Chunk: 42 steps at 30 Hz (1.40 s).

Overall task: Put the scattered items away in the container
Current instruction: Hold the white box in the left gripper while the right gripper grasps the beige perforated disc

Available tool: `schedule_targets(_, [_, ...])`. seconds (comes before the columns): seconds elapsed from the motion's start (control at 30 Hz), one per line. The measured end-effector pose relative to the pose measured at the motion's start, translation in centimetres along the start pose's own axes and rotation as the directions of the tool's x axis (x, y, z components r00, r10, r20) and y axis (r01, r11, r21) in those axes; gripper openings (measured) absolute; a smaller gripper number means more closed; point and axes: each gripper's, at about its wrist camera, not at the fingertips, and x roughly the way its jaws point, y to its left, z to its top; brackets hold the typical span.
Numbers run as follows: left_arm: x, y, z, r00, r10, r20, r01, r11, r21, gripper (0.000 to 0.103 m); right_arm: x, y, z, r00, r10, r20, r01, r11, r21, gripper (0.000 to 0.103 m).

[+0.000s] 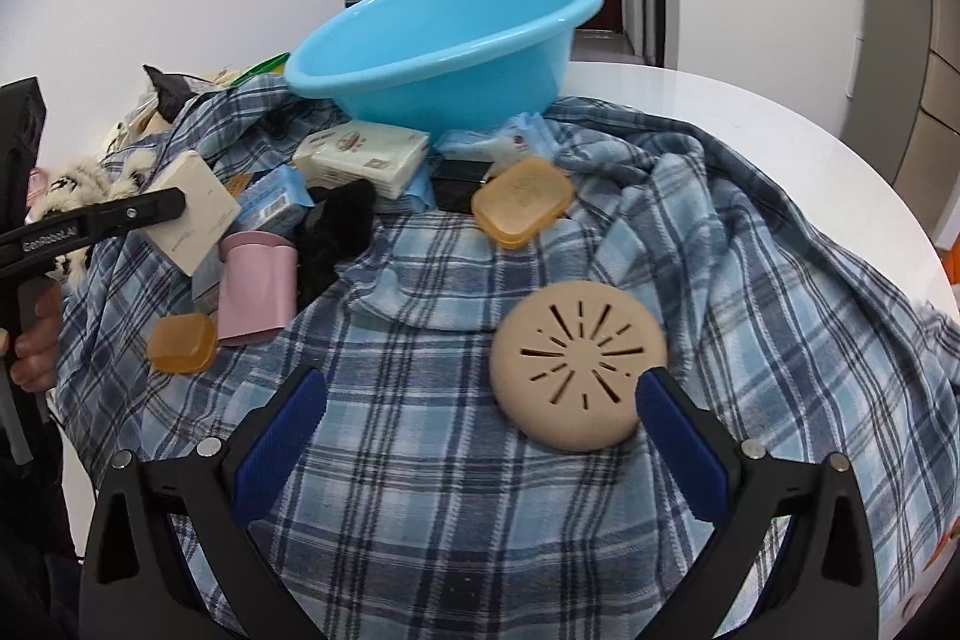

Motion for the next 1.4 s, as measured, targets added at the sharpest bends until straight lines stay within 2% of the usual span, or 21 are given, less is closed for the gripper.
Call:
schedule_targets(0.23, [-0.3,0.0,-0.2,1.000,-0.006,0.005,0.005,1.000,0.004,0.060,0.1,-0.4,0.3,1.000,-0.006,-0.002,0.006,1.000,-0.006,0.103])
schedule_targets(0.5, [-0.4,-2.2,-0.5,0.998,-0.066,-0.012,0.066,0.996,0.065,0.060,1.4,-2.8,1.5,0.998,0.065,0.008,-0.065,0.997,-0.033,0.102])
schedule_targets(0.6, [-0.3,-2.8,-0.6,0.998,-0.063,-0.007,0.063,0.994,0.085,0.060,2.3,-3.3,1.9,0.997,0.082,-0.004,-0.082,0.996,-0.043,0.102])
schedule_targets(0.8, [-0.4,-2.6,-0.5,0.997,-0.076,-0.011,0.077,0.994,0.079,0.060,4.4,-3.4,1.8,0.996,0.059,-0.066,-0.065,0.994,-0.085,0.102])
schedule_targets(0.97, [-0.4,-2.6,-0.5,0.997,-0.074,-0.009,0.075,0.994,0.073,0.060,5.9,-3.4,1.7,0.994,0.006,-0.105,-0.015,0.996,-0.085,0.102])
schedule_targets(1.0, [-0.4,-2.6,-0.5,0.997,-0.074,-0.009,0.075,0.995,0.073,0.060,6.1,-3.5,1.7,0.994,-0.002,-0.110,-0.007,0.997,-0.081,0.101])
schedule_targets(1.1, [-0.4,-2.6,-0.5,0.997,-0.074,-0.010,0.075,0.995,0.073,0.060,6.1,-3.6,1.8,0.993,-0.046,-0.105,0.037,0.996,-0.085,0.079])
schedule_targets(1.23, [-0.5,-2.4,-0.6,0.997,-0.075,-0.011,0.076,0.995,0.066,0.060,4.4,-3.9,2.0,0.996,-0.004,-0.085,0.000,0.999,-0.037,0.076])
schedule_targets(1.4, [-0.7,-2.4,-0.7,0.997,-0.073,-0.009,0.074,0.995,0.065,0.060,0.9,-2.4,2.3,1.000,0.023,-0.012,-0.024,0.997,-0.078,0.076])
